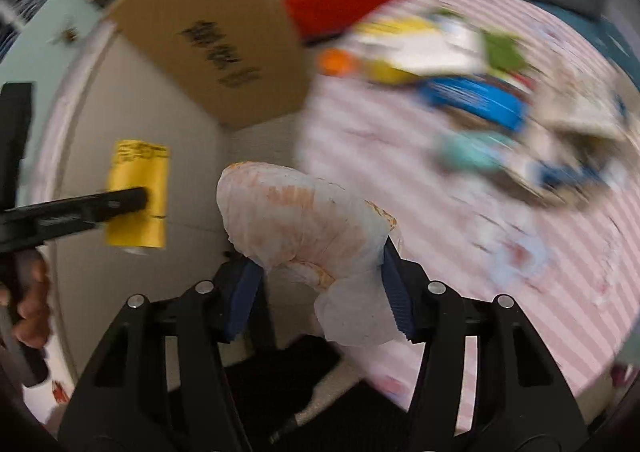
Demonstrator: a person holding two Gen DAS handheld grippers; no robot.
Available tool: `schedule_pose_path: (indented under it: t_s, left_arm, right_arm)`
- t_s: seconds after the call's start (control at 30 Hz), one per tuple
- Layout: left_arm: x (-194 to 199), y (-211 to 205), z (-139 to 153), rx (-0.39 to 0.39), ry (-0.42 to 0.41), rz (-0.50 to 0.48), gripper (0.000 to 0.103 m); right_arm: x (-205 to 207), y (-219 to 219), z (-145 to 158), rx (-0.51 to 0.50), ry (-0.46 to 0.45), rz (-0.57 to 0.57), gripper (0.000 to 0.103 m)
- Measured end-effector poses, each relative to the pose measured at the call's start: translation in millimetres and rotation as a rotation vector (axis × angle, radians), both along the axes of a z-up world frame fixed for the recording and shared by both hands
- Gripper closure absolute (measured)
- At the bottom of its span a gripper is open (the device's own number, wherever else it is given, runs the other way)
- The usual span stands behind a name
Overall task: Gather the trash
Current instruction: 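Grasp the white plastic bag with the right gripper while the left carries the yellow bag, then drop the white bag and yellow bag into the blue wastebasket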
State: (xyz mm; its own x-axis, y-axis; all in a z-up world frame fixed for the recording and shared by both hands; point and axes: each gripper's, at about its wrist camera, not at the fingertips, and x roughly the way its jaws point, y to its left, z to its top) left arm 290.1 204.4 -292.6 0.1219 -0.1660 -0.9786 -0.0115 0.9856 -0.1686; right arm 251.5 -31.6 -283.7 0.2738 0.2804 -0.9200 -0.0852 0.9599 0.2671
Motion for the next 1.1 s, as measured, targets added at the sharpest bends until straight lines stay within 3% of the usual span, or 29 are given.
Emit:
schedule_pose_path:
  t_s: [0.13, 0.2, 0.3, 0.43, 0.67, 0.97, 1.1]
  left_arm:
    - [8.5, 41.0, -0.3, 0.049, -0.010, 0.078, 0.066]
    - [11.2, 62.7, -0.7, 0.091, -0.016, 0.114, 0.066]
    - [15.1, 91.4, -2.1, 0.115, -0.015, 0.173, 0.066]
    - [16.6, 115.3, -6.5, 0.125, -0.004, 0.213, 0.066]
    - [24.2, 120.6, -15.6, 0.110, 0.024, 0.217, 0.065]
    - [50.8, 95.2, -21.6, 0.096, 0.039, 0.166, 0.063]
    - [61.4, 86.1, -21.6, 0.094, 0.046, 0.149, 0.057]
  right_arm:
    - [38.5, 68.5, -4.6, 0.047, -0.004, 0.129, 0.044]
    - [49.7, 96.3, -10.9, 0.053, 0.000, 0.172, 0.036]
    - [67.4, 125.0, -26.0, 0.091, 0.033, 0.200, 0.024]
    - [80.8, 148.7, -41.8, 0.075, 0.070, 0.230, 0.021]
    - [80.9, 151.8, -28.4, 0.033, 0.050, 0.250, 0.020]
    - [83.5, 125.4, -7.4, -0.014, -0.004, 0.202, 0.018]
    - [85.2, 112.4, 3.8, -0.010, -0.028, 0.167, 0.018]
